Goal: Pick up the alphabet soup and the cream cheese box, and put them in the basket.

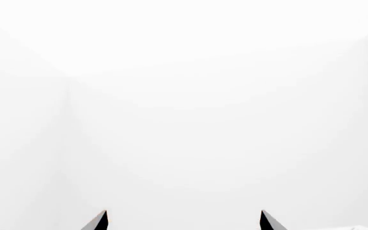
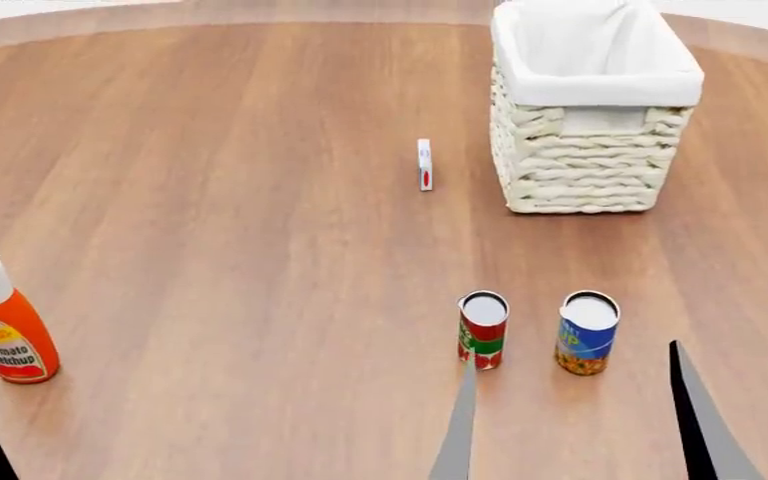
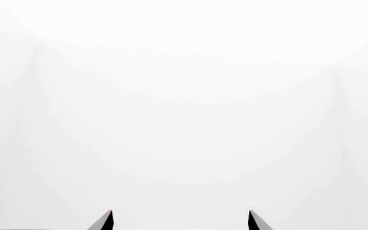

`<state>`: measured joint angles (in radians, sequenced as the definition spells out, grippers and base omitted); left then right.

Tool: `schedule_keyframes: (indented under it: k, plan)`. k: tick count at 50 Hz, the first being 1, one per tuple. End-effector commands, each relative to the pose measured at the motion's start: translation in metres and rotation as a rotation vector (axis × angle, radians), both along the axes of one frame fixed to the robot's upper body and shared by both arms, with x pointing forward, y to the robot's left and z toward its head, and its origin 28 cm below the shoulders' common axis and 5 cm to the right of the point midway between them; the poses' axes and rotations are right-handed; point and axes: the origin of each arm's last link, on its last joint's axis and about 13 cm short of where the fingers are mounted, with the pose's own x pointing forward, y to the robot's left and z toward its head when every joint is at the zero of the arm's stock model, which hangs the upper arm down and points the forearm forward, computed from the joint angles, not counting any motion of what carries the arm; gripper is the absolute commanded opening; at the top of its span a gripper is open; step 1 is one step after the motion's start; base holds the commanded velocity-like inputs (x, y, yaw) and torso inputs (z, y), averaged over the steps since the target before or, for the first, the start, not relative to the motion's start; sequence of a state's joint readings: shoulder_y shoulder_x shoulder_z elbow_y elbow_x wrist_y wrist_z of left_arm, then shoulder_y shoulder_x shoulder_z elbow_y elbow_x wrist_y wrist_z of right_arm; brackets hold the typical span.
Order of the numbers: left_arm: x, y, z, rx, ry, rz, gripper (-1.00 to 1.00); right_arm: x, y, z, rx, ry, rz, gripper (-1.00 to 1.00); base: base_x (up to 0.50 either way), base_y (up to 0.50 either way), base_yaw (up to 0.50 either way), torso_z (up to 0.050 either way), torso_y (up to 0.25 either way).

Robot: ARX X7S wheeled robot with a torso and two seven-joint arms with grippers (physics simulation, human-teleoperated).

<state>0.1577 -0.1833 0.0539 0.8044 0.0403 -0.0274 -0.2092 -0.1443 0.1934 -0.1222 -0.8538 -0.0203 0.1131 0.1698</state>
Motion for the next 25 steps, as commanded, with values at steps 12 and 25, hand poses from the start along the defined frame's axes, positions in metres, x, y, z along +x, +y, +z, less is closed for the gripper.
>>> schedule_keyframes:
  k: [12,25]
  plan:
    - [0.0012,-0.0012,-0.003,0.002,0.011,-0.005,1.0,-0.0007,-0.0002,-0.0014,0.002,0.003,0.006,1.0,0.25,0.0,0.0,0.0,0.0]
    - [0.0009,-0.0021,-0.0043,0.008,0.014,-0.007,1.0,-0.0026,-0.0012,-0.0021,0.007,0.005,0.006,1.0,0.25,0.0,0.0,0.0,0.0]
